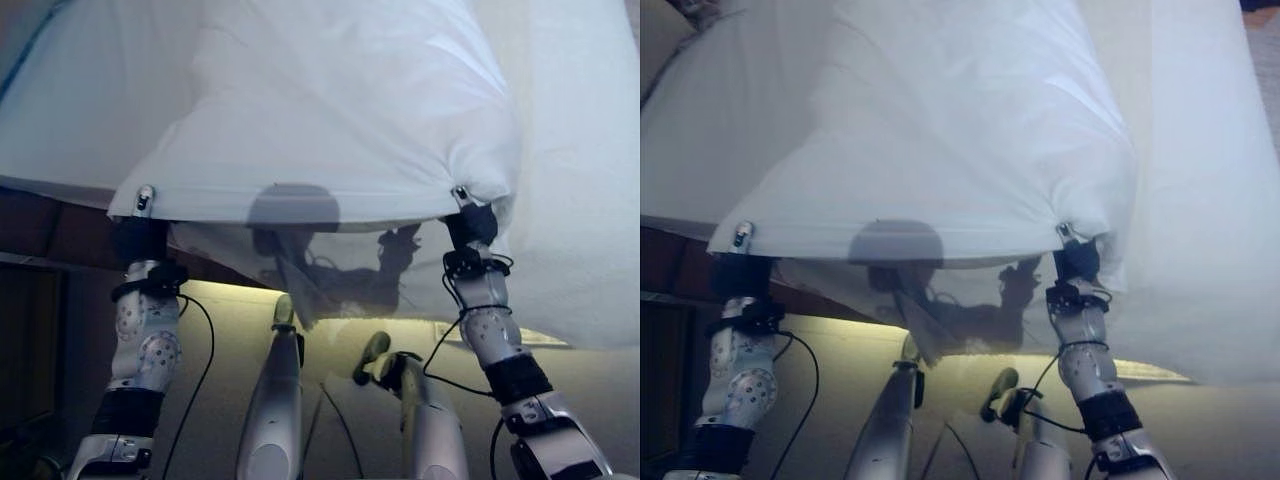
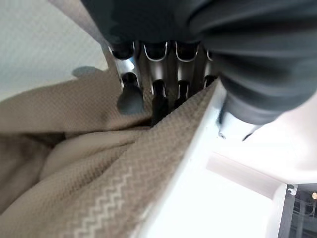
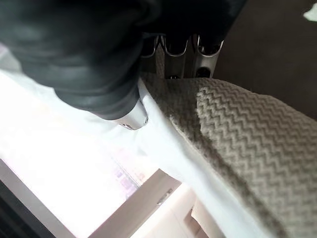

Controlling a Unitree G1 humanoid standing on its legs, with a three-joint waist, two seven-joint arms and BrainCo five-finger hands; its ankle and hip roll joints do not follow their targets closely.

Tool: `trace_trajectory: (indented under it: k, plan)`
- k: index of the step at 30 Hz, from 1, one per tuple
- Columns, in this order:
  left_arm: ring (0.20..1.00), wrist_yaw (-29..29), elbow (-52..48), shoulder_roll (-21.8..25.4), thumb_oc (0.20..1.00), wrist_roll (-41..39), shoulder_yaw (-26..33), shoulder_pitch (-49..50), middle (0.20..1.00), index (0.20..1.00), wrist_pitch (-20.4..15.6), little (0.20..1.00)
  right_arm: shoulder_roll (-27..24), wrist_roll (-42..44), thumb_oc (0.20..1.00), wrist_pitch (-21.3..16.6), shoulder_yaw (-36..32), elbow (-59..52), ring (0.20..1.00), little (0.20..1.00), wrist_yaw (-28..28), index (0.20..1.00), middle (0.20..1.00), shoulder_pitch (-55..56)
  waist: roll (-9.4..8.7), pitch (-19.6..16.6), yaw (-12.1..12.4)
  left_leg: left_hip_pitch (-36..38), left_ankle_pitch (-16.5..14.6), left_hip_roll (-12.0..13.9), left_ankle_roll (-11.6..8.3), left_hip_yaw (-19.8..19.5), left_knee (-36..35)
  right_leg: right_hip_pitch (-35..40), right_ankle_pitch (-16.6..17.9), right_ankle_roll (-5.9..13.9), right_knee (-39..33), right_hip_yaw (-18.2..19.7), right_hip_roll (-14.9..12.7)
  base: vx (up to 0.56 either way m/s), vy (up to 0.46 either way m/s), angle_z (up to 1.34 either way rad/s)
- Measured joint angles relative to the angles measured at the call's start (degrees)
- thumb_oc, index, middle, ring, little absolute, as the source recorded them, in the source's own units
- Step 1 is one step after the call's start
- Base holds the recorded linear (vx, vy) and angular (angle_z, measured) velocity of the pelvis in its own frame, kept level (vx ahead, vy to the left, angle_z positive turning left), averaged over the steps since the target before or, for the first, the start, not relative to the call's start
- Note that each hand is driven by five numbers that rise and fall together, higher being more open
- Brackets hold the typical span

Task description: Make the bed

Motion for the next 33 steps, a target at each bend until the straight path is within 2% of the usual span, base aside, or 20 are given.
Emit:
trace_trajectory:
  k: [2, 3, 6, 7, 9, 10, 12, 13, 15, 16, 17, 19, 22, 24, 25, 28, 29, 30, 31, 33]
  plan:
    - [0.2, -0.5, -1.3, -0.3, 0.2, 1.7, -0.1, 0.0, 0.2, 0.2, 0.6, 0.2, 0.5, 0.0, 0.2, 0.0, -1.5, 0.1, 0.2, 0.2, -0.3, 0.2, 0.2, 0.7, 0.08, 0.1, -0.5, -2.3, 0.6, -2.0, 0.37, -0.2, -0.1, -0.9, 0.7, 1.49, -0.5, -0.1, -1.4, 0.01, 0.23, 0.54]
    - [0.2, -0.6, -1.3, -0.2, 0.2, 1.9, -0.8, 0.2, 0.2, 0.2, 0.9, 0.2, 1.4, 0.0, 0.2, 0.0, -1.9, 0.4, 0.2, 0.2, -1.3, 0.2, 0.2, 1.0, 0.06, 0.1, -1.0, -2.6, 1.7, -3.0, 1.88, 0.4, 0.4, -0.4, 0.6, 2.25, -0.5, 0.0, -2.5, -0.01, 0.217, 0.55]
    - [0.2, -0.6, -1.2, -0.2, 0.2, 1.9, -0.9, 0.6, 0.2, 0.2, 1.3, 0.2, 2.2, 0.0, 0.2, -0.1, -2.0, 0.2, 0.2, 0.2, -2.3, 0.2, 0.2, 0.6, -0.13, 0.1, 0.0, -2.6, 0.3, -4.3, 3.93, 1.8, 2.4, 0.4, 0.7, 3.97, -0.9, 1.8, -3.8, -0.02, 0.121, 0.11]
    - [0.2, -0.6, -1.2, -0.1, 0.2, 1.9, -0.9, 0.6, 0.2, 0.2, 1.3, 0.2, 2.3, 0.0, 0.2, -0.1, -2.1, 0.2, 0.2, 0.2, -2.3, 0.2, 0.2, 0.0, -0.14, 0.1, 0.3, -2.5, 0.1, -4.7, 4.54, 2.6, 3.1, 0.6, 1.5, 5.23, -1.3, 2.2, -4.0, -0.02, 0.112, -0.12]
    - [0.2, -0.6, -1.3, 0.6, 0.2, 2.1, -0.8, 0.7, 0.2, 0.2, 1.3, 0.2, 2.2, 0.0, 0.2, -0.1, -2.2, 0.2, 0.2, 0.2, -2.3, 0.2, 0.2, -0.9, -0.22, 0.2, 0.4, -2.5, -0.4, -4.9, 5.18, 3.1, 3.6, 0.9, 2.0, 5.87, -2.0, 2.2, -4.4, -0.02, 0.101, -0.1]
    - [0.2, -0.6, -1.3, 1.2, 0.2, 2.5, -0.8, 0.8, 0.2, 0.2, 1.3, 0.2, 2.2, 0.0, 0.2, -0.1, -2.2, 0.3, 0.2, 0.2, -2.3, 0.2, 0.2, -1.3, -0.33, 0.2, 0.5, -2.5, -0.7, -4.9, 5.3, 3.4, 4.0, 0.9, 2.2, 6.03, -2.5, 2.0, -4.4, -0.03, 0.138, -0.43]
    - [0.2, -0.6, -1.3, 3.1, 0.2, 3.7, -0.7, 1.8, 0.2, 0.2, 1.4, 0.2, 1.8, -0.1, 0.2, 0.0, -2.0, 0.5, 0.2, 0.2, -2.4, 0.2, 0.2, -2.9, -1.01, 0.3, 2.5, -2.0, -2.1, -2.7, 5.62, 6.6, 5.1, 0.7, 4.2, 4.62, -3.3, -1.4, -5.2, -0.01, 0.047, -0.79]
    - [0.2, -0.6, -1.3, 3.2, 0.2, 3.9, -0.4, 2.3, 0.2, 0.2, 1.4, 0.2, 1.8, -0.1, 0.2, 0.0, -1.8, 0.7, 0.2, 0.2, -2.4, 0.2, 0.2, -3.5, -1.01, 0.4, 3.2, -1.5, -2.3, -2.4, 5.73, 7.3, 5.0, 0.9, 4.7, 4.6, -3.0, -2.2, -5.1, 0.03, 0.057, -0.58]
    - [0.2, -0.9, -1.3, 3.0, 0.2, 4.3, 0.6, 3.3, 0.2, 0.2, 1.4, 0.2, 1.7, -0.1, 0.2, 0.0, -1.5, 0.6, 0.2, 0.2, -1.8, 0.2, 0.2, -3.1, -1.41, 0.4, 1.5, 0.2, -2.0, -1.8, 5.56, 7.0, 2.4, 0.5, 1.7, 8.3, -1.0, -1.4, -2.1, 0.01, 0.036, -0.23]
    - [0.2, -1.3, -1.4, 3.0, 0.2, 4.2, 1.4, 4.1, 0.2, 0.2, 1.6, 0.2, 2.0, -0.1, 0.2, 0.0, -1.2, -0.1, 0.2, 0.2, -1.0, 0.2, 0.2, -2.5, -2.58, 0.2, 2.3, 1.8, -0.5, -1.8, 4.81, 7.8, -0.2, 0.4, 0.4, 3.4, -2.2, -1.7, -0.1, -0.03, -0.086, -0.21]
    - [0.2, -1.4, -1.6, 2.7, 0.2, 4.2, 1.5, 5.1, 0.2, 0.2, 1.6, 0.2, 1.8, -0.2, 0.2, 0.0, -0.8, 0.0, 0.2, 0.2, -0.6, 0.2, 0.2, -2.4, -2.55, 0.2, 2.2, 2.1, -0.4, -1.8, 4.78, 7.9, -0.6, 0.3, 0.9, 1.11, -2.5, -1.4, 0.3, -0.03, -0.089, -0.34]
    - [0.2, -1.4, -2.0, 2.4, 0.2, 4.2, 2.3, 6.1, 0.2, 0.2, 1.6, 0.2, 0.7, -0.5, 0.2, 0.2, 0.7, 0.7, 0.2, 0.2, -0.5, 0.2, 0.2, -2.1, -2.43, 0.3, 1.9, 1.8, 0.0, -0.6, 3.57, 8.8, -0.5, -0.4, 0.8, 0.13, -2.8, 1.6, 3.4, 0.0, 0.02, -0.24]
    - [0.2, -1.9, -1.8, 2.2, 0.2, 4.2, 2.4, 6.6, 0.2, 0.2, 1.6, 0.2, 0.8, -0.5, 0.2, 0.2, 0.6, 0.7, 0.2, 0.2, -0.5, 0.2, 0.2, -1.9, -2.0, 0.4, 3.3, 1.3, -0.7, 0.9, 2.31, 8.9, 1.8, -1.2, 0.3, -2.75, -1.4, 1.3, 4.1, -0.02, 0.025, -0.23]
    - [0.2, -2.1, -1.6, 2.1, 0.2, 4.2, 2.5, 6.2, 0.2, 0.2, 1.6, 0.2, 0.2, -0.5, 0.2, 0.2, 0.6, 0.7, 0.2, 0.2, 0.0, 0.2, 0.2, -1.9, -1.12, 0.4, 3.1, 1.2, 0.0, 1.5, 1.71, 8.3, 0.7, -0.9, 0.1, -3.16, -1.5, 0.2, 4.3, 0.04, 0.13, 0.1]
    - [0.2, -2.1, -1.6, 1.9, 0.2, 4.3, 2.5, 5.9, 0.2, 0.2, 1.6, 0.2, 0.0, -0.5, 0.2, 0.1, 0.6, 0.6, 0.2, 0.2, 0.1, 0.2, 0.2, -1.7, -0.7, 0.4, 2.8, 0.3, -0.4, 3.0, 1.82, 7.6, -0.1, -0.6, 0.5, -4.37, -2.2, -0.5, 4.0, 0.05, 0.148, 0.29]
    - [0.2, -2.1, -1.3, 1.6, 0.2, 4.4, 2.5, 5.0, 0.2, 0.2, 1.7, 0.2, -0.4, -0.5, 0.2, 0.1, 0.5, 0.6, 0.2, 0.2, 0.1, 0.2, 0.2, -1.9, -0.47, 0.4, 2.1, 0.7, -0.5, 5.3, 0.91, 4.0, -4.7, -0.8, 0.8, -4.28, -2.6, -1.4, 3.5, 0.04, 0.203, 0.22]
    - [0.2, -2.1, -1.1, 1.4, 0.2, 5.2, 2.6, 4.8, 0.2, 0.2, 1.7, 0.2, -0.3, -0.6, 0.2, 0.1, 0.5, 0.6, 0.2, 0.2, 0.0, 0.2, 0.2, -1.3, -0.67, 0.5, 2.1, 1.7, 0.1, 6.0, 0.23, -0.4, -4.8, -1.3, 0.8, -3.82, -1.8, -0.7, 3.2, 0.01, 0.179, -0.01]
    - [0.2, -2.1, -0.7, 0.8, 0.2, 5.6, 2.8, 4.6, 0.2, 0.2, 1.6, 0.2, -0.2, -0.6, 0.2, 0.1, 0.4, 0.8, 0.2, 0.2, 0.0, 0.2, 0.2, -1.4, -0.57, 0.6, 2.0, 1.9, -0.3, 6.1, -0.7, -2.1, -3.7, -1.6, 0.7, -3.12, -1.1, 0.2, 3.2, 0.03, 0.472, -0.03]
    - [0.2, -1.9, -0.5, -0.4, 0.2, 6.1, 2.8, 4.5, 0.2, 0.2, 1.8, 0.2, -0.4, -0.6, 0.2, 0.1, 0.4, 0.6, 0.2, 0.2, -0.3, 0.2, 0.2, -1.0, -0.48, 0.7, 1.6, 2.8, 1.0, 6.5, -5.38, -0.6, -4.1, -2.2, 0.1, -1.62, 0.6, 0.8, 1.8, 0.01, 0.298, 0.03]
    - [0.2, -1.9, -0.8, -1.9, 0.2, 6.3, 2.8, 4.1, 0.2, 0.2, 1.9, 0.2, -0.7, -1.2, 0.2, 0.2, 0.1, 0.2, 0.2, 0.2, -0.9, 0.2, 0.2, -0.1, -0.52, 0.8, 1.4, 2.7, 1.5, 5.1, -3.53, 1.8, -4.7, -2.1, 1.7, 0.12, -0.7, 1.3, -0.7, -0.04, 0.319, 0.04]
